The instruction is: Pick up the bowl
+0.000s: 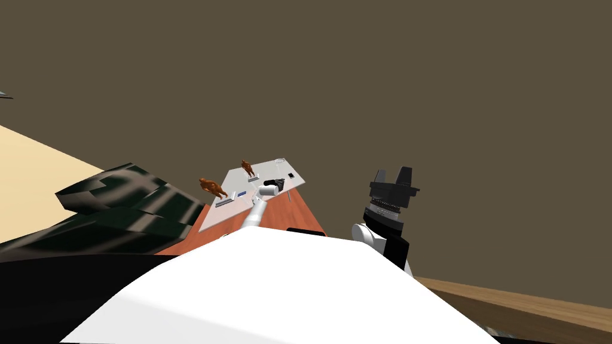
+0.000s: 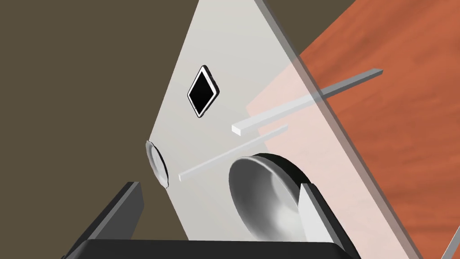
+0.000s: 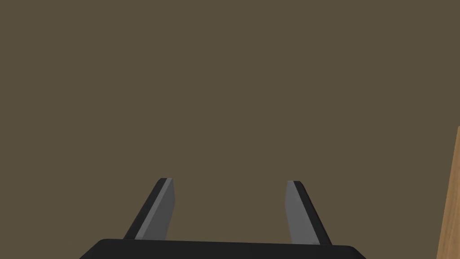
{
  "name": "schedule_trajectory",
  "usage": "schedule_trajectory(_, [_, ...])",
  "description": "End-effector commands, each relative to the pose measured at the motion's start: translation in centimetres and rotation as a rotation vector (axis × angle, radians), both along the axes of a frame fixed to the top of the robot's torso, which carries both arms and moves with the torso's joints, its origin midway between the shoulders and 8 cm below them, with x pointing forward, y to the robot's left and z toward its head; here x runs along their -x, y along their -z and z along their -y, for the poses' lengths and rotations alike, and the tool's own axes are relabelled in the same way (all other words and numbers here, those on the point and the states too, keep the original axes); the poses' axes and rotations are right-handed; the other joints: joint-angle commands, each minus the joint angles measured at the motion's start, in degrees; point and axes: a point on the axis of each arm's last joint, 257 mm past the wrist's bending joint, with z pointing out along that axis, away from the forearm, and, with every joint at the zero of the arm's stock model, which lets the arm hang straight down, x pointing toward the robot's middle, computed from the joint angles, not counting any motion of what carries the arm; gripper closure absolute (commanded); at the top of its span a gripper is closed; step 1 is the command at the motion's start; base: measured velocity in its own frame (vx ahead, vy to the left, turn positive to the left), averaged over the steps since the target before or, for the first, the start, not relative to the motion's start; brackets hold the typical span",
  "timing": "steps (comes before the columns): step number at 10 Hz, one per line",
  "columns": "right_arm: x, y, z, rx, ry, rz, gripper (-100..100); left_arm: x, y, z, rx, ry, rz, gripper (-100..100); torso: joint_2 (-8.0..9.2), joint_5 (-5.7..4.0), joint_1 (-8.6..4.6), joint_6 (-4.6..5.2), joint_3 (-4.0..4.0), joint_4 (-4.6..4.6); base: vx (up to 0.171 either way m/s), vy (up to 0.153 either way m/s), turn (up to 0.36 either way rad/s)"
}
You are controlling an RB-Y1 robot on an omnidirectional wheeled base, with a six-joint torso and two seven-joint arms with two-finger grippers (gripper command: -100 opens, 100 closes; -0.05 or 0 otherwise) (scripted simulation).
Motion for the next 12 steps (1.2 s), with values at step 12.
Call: schedule_trajectory(12, [0.0,0.0,0.0,0.0,0.0,0.0,0,6.8,9.4,1.2,0.033,-0.03,-0.422,-100,-0.2,0.03,0.13,-0.01,-0.12,-0.05,0.088,0.067,0.047])
